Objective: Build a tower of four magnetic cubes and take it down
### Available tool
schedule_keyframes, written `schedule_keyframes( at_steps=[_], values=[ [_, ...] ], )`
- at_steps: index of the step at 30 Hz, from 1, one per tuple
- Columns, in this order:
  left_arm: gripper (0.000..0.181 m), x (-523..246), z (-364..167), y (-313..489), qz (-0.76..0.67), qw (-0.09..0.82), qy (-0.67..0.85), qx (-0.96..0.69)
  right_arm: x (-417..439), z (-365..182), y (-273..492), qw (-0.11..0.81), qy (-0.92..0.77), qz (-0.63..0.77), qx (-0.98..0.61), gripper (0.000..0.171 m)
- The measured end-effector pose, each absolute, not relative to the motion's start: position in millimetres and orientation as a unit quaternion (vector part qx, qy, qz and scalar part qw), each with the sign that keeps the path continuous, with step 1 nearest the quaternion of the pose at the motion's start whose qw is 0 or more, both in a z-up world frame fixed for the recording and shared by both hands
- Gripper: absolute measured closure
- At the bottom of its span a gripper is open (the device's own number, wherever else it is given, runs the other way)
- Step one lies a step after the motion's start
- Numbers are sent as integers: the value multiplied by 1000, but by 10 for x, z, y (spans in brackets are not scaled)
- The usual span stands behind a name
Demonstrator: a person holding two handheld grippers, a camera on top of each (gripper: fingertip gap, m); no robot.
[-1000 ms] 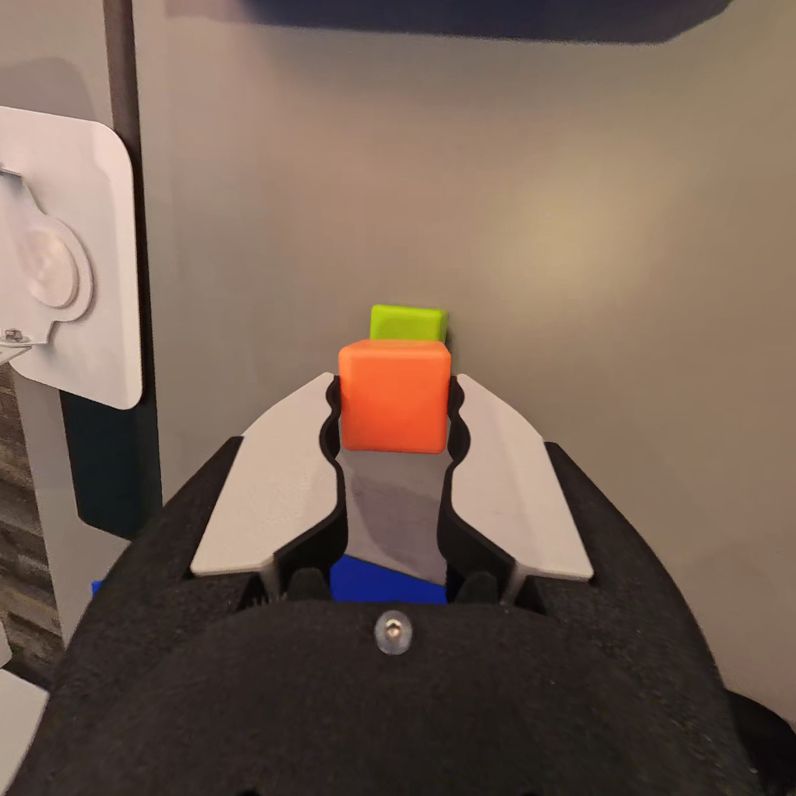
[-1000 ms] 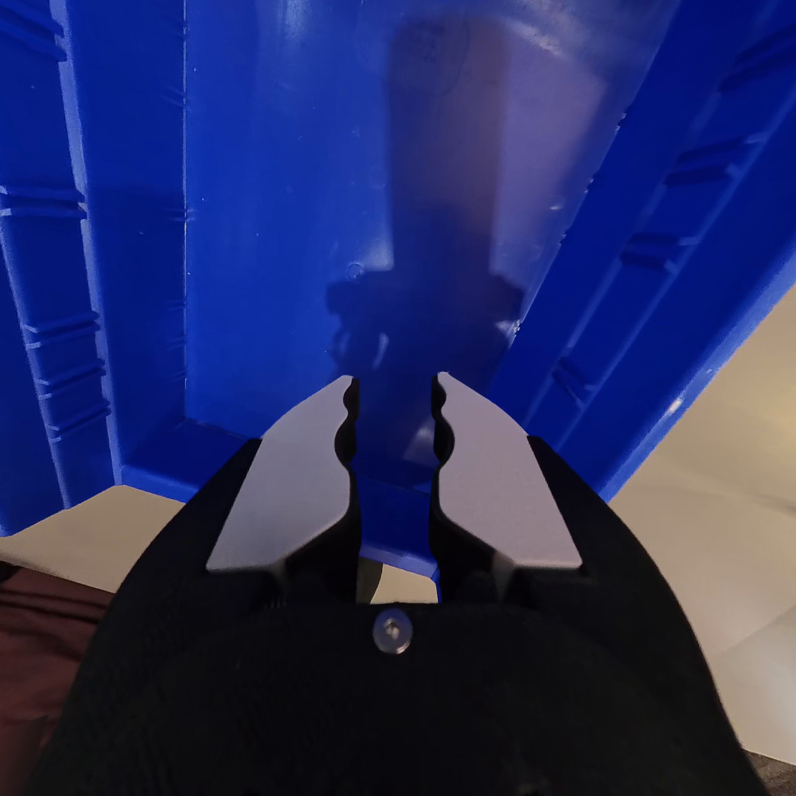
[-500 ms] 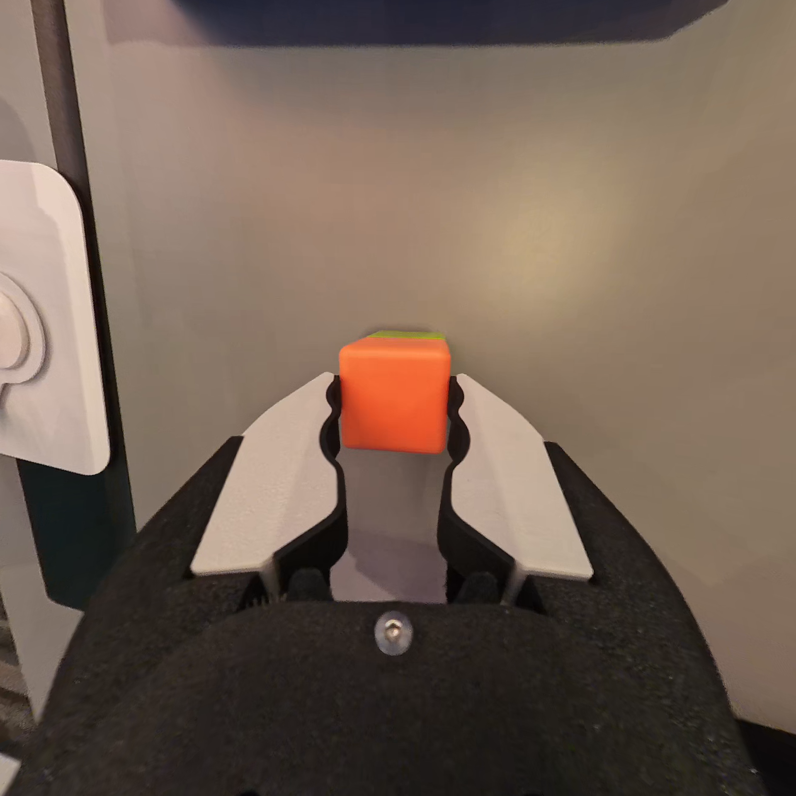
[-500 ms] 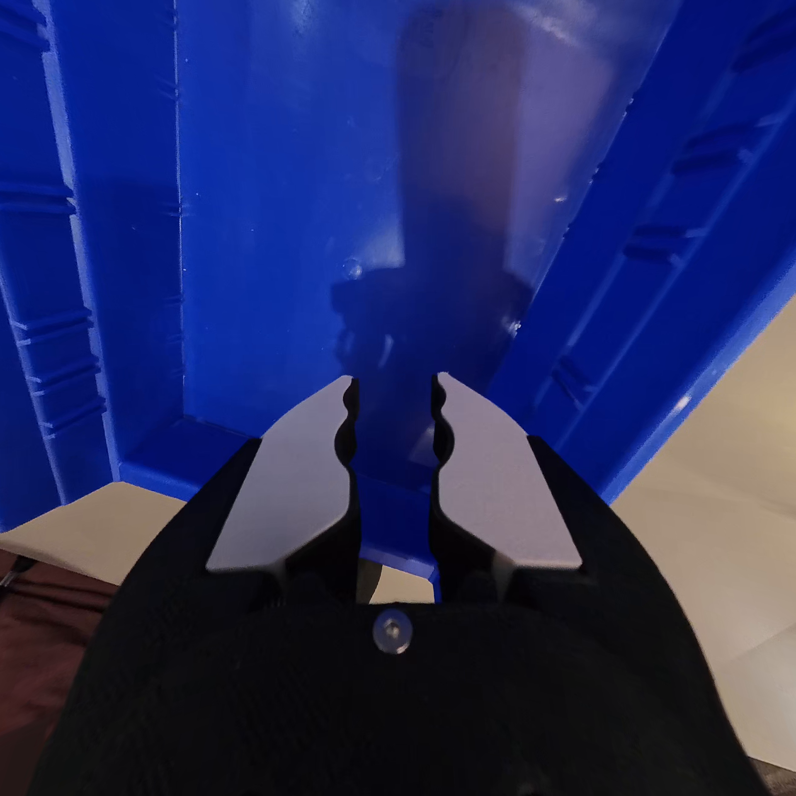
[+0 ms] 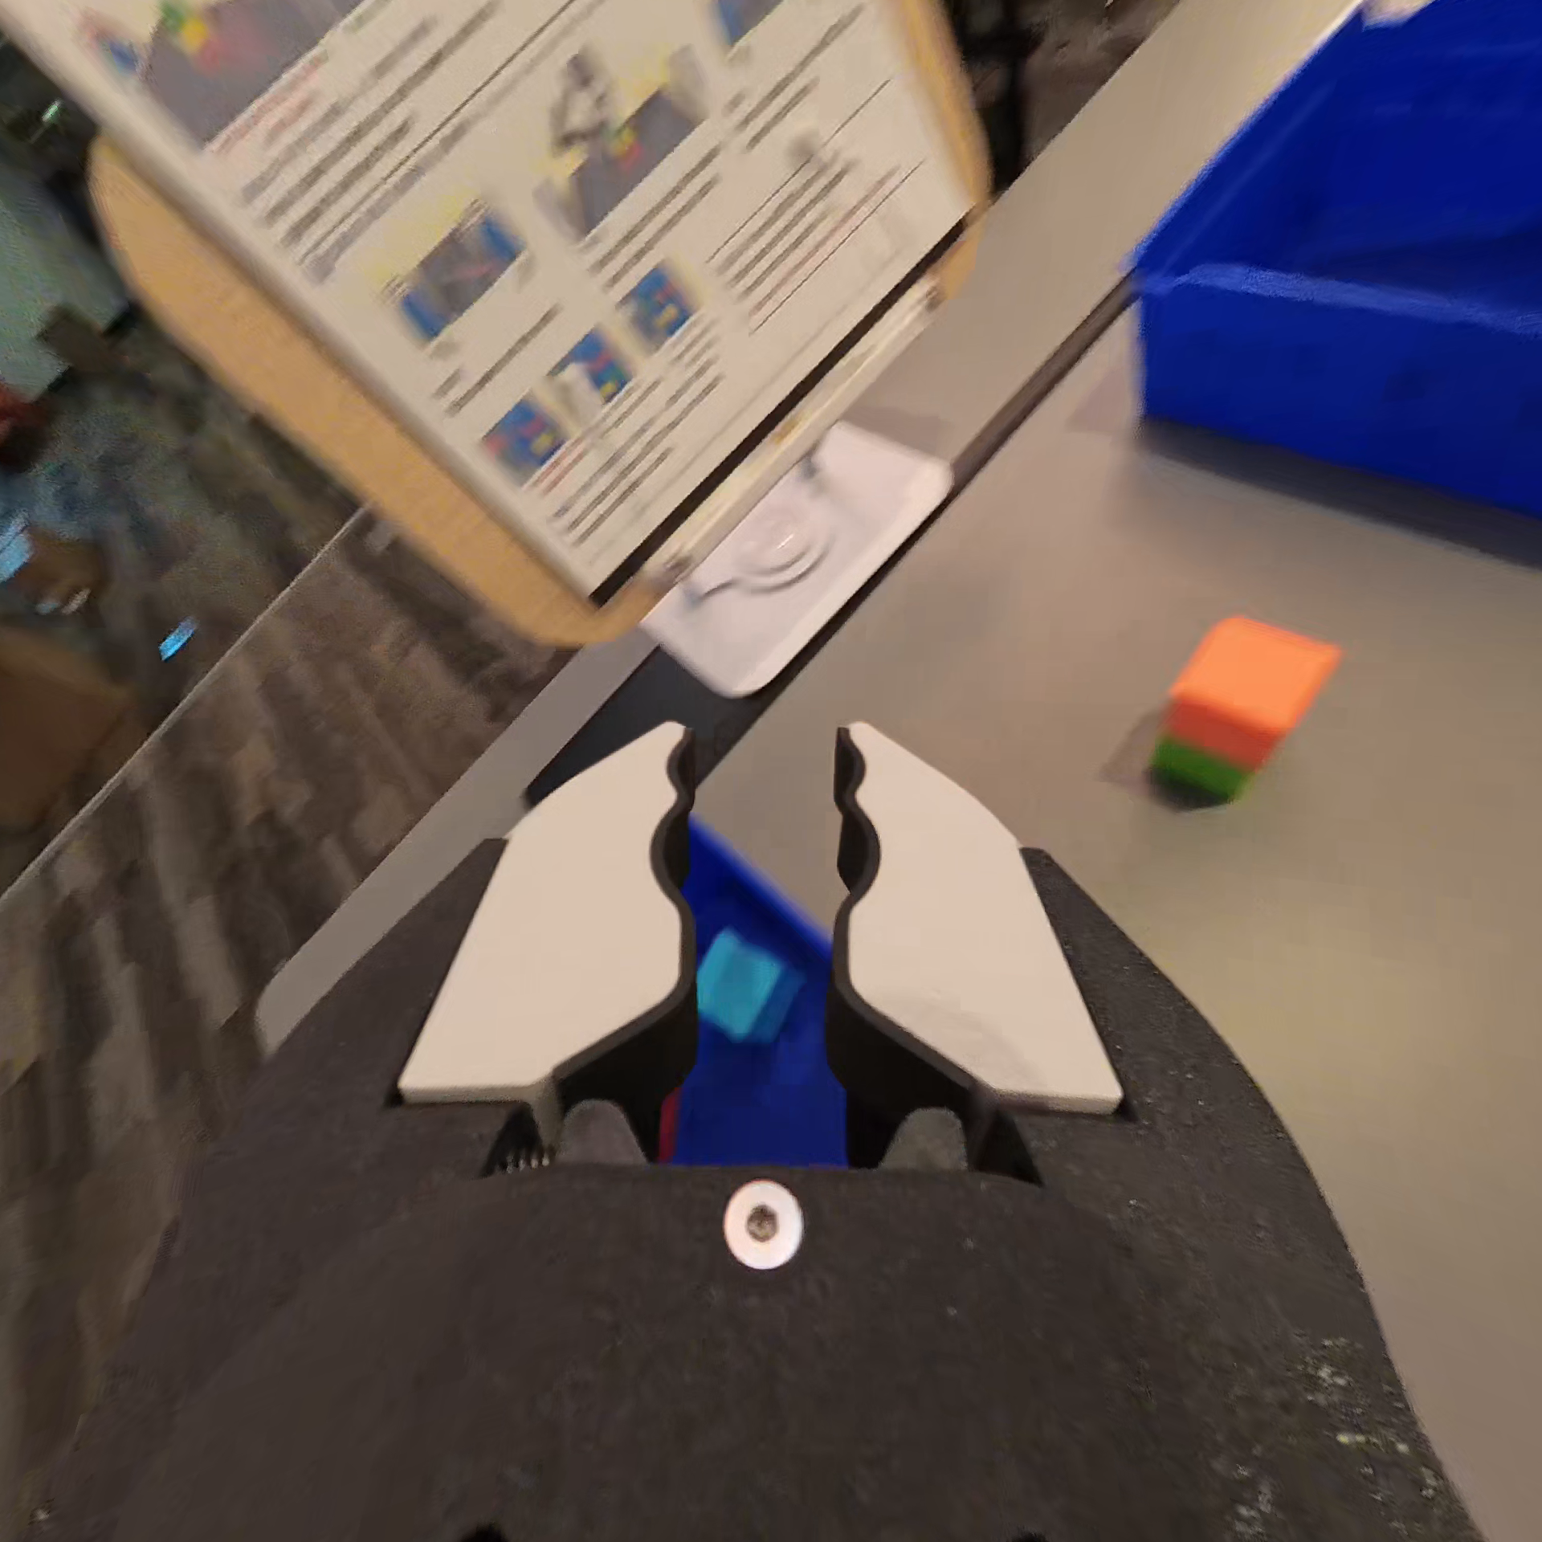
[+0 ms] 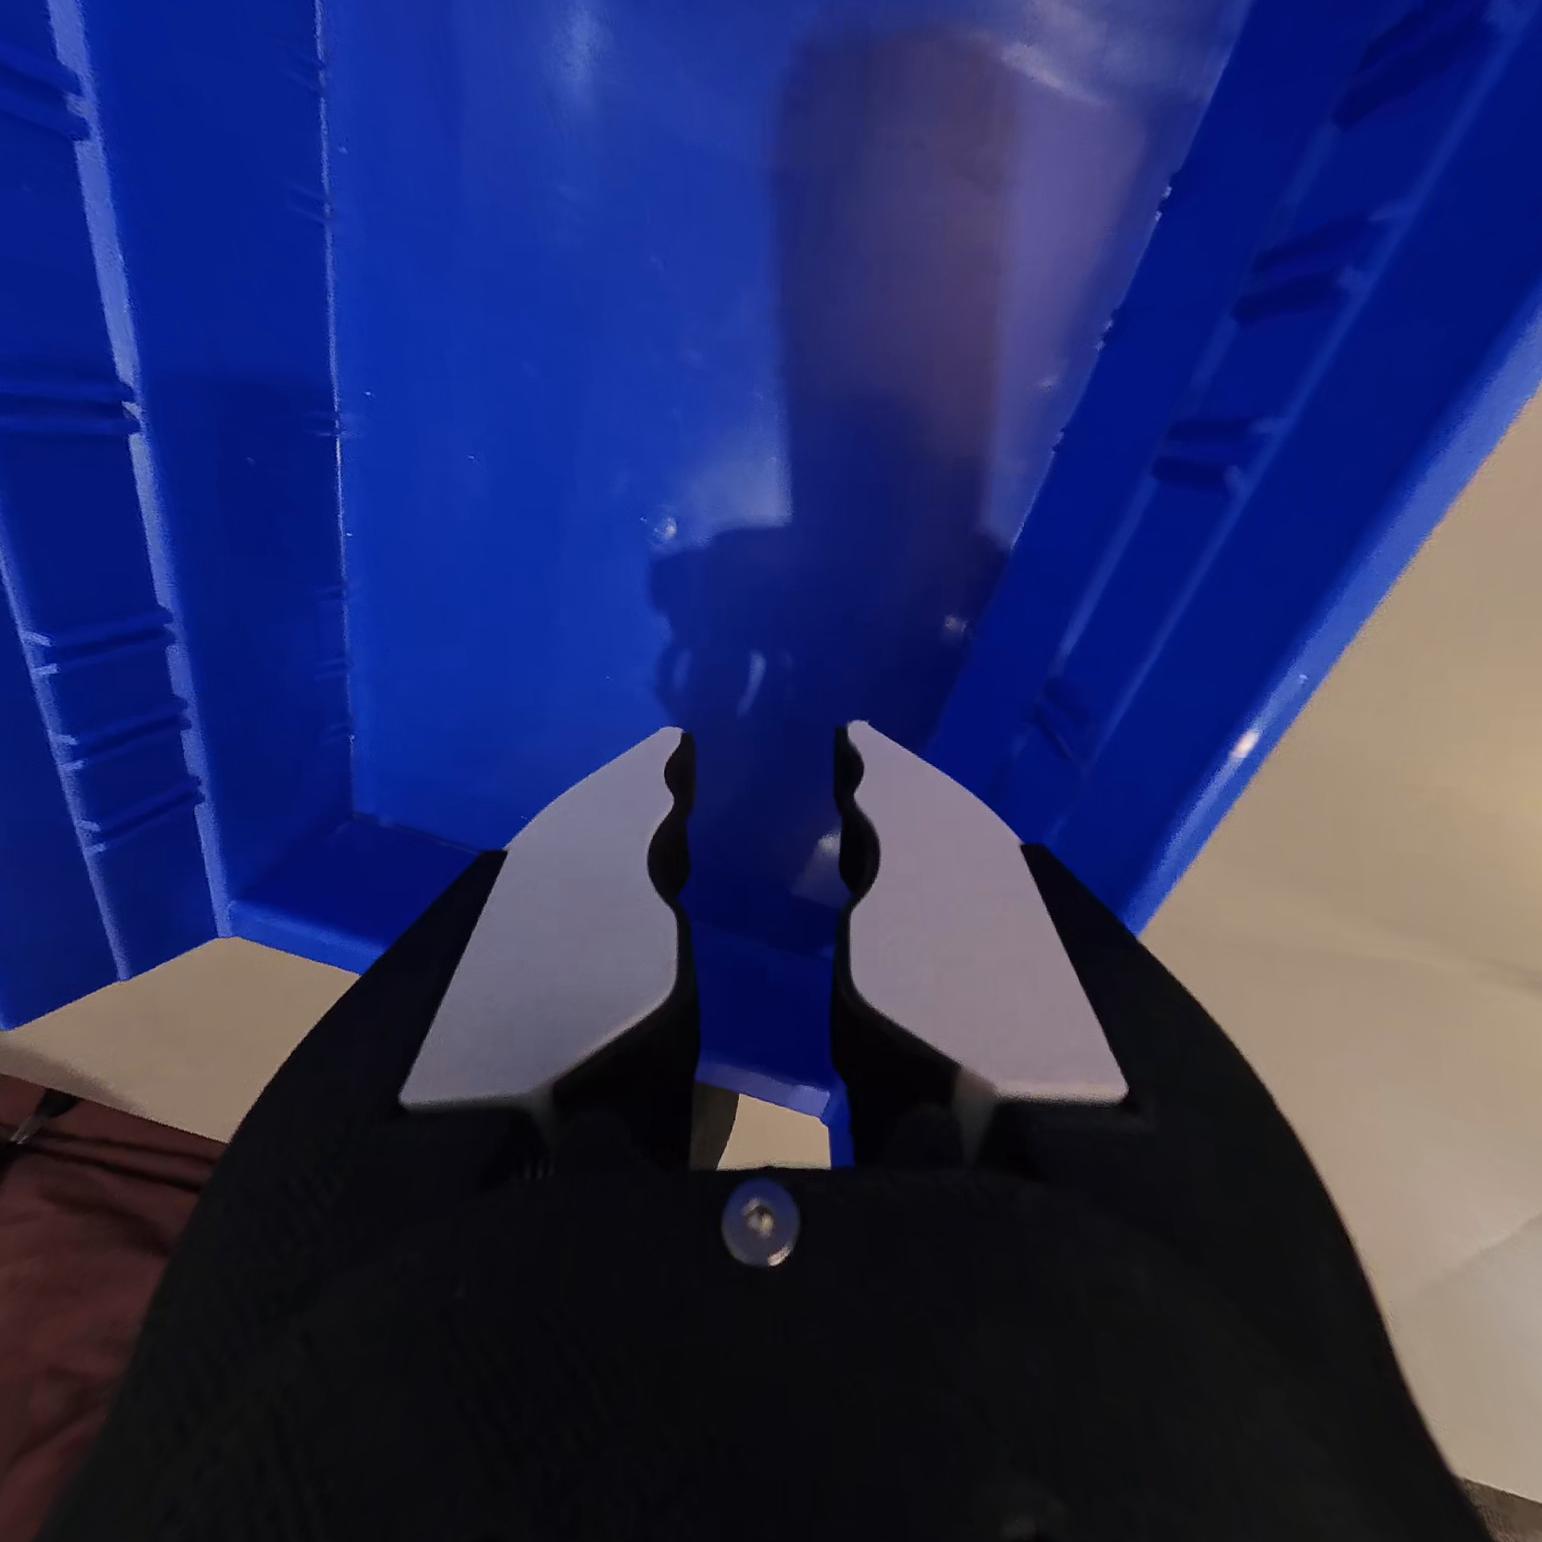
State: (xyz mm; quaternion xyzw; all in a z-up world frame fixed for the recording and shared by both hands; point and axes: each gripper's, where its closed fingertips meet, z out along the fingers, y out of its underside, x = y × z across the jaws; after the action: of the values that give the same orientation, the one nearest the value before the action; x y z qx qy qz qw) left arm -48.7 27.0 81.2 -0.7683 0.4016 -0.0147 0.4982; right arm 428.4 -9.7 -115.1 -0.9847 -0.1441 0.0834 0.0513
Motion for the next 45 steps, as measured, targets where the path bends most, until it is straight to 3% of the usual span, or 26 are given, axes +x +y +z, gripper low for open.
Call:
schedule_keyframes(
  at_steps=[3,12,21,25,33,40,45],
  values=[
    [147,-939,476,432,-6,435,415,-799,4312,-1167,-97,51,-135,89,-986,137],
    [141,-1299,-790,556,25,256,563,-786,4323,-1153,-144,50,-139,82,-986,137],
    [129,-1457,-1235,672,30,172,576,-798,4390,-922,-182,86,-132,66,-985,137],
    [132,-1475,-1357,709,47,160,583,-795,4391,-903,-178,89,-133,68,-985,137],
    [133,-1602,-1126,663,63,170,564,-805,4415,-890,-202,92,-135,73,-984,137],
    [133,-1190,34,488,79,307,568,-760,4466,-766,-217,116,-125,73,-983,137],
    [133,-427,597,203,26,361,558,-747,4440,-722,-241,123,-131,74,-981,137]
  ],
)
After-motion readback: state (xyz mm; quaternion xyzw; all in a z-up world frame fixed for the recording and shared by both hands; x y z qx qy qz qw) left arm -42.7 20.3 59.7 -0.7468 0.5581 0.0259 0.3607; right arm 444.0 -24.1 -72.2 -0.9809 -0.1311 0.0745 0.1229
